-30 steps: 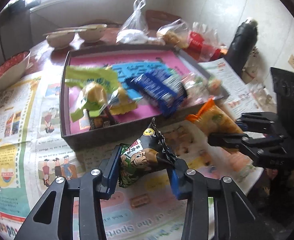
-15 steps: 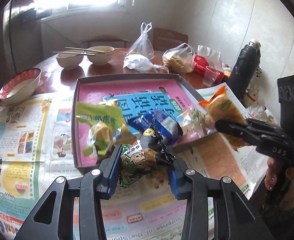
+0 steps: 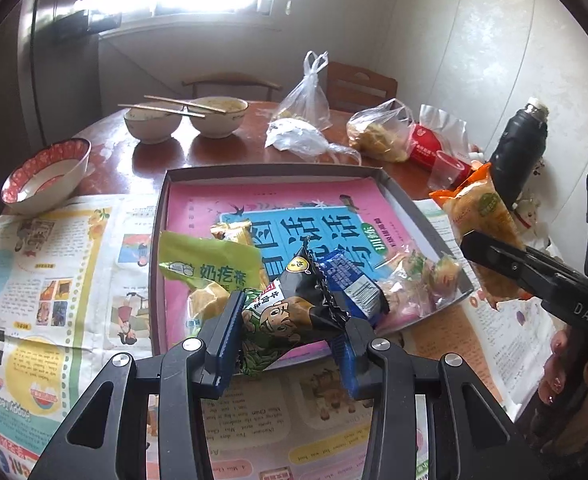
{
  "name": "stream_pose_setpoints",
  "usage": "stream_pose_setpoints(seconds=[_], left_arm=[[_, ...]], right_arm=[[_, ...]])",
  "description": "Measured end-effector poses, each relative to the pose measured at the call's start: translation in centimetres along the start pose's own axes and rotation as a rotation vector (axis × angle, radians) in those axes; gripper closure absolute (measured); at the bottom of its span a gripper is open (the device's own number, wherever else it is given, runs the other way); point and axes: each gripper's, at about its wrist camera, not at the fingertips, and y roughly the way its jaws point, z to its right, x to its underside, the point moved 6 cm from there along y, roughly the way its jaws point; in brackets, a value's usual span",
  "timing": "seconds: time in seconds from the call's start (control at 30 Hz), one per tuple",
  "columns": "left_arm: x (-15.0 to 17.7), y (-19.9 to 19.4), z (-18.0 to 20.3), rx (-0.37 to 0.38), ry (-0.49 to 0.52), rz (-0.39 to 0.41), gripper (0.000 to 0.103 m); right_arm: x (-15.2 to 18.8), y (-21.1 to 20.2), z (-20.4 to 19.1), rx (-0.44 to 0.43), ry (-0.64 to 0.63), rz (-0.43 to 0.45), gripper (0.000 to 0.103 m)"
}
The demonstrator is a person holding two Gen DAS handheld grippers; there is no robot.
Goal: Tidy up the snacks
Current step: 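Carry the snack bag over the box while right tool carries the wafer roll pack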
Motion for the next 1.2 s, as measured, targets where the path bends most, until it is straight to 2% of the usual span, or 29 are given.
stream_pose_setpoints(seconds=[0.23,0.5,0.9,1.2], left_arm=[[0.5,2.4,0.7,0.003,0.004,-0.039,0.06],[-0.2,3.7,0.7,-0.025,0.001,-0.03,0.061],[-0.9,4.7,-0.3,-0.068,-0.012,-0.02,0.061],[-0.8,4.4,-0.9,-0.064,-0.037,-0.019,0.06]], right_arm=[[0.6,1.5,1.2,0.017,0.024,-0.026,0.08],[1.1,2.9,2.4,0.028,0.051,-0.053,0.08],[1.5,5.3,3.0,0.047,0.069,-0.098,0.08],[1.6,6.6,3.3,0.095,0.057,-0.12,0.08]])
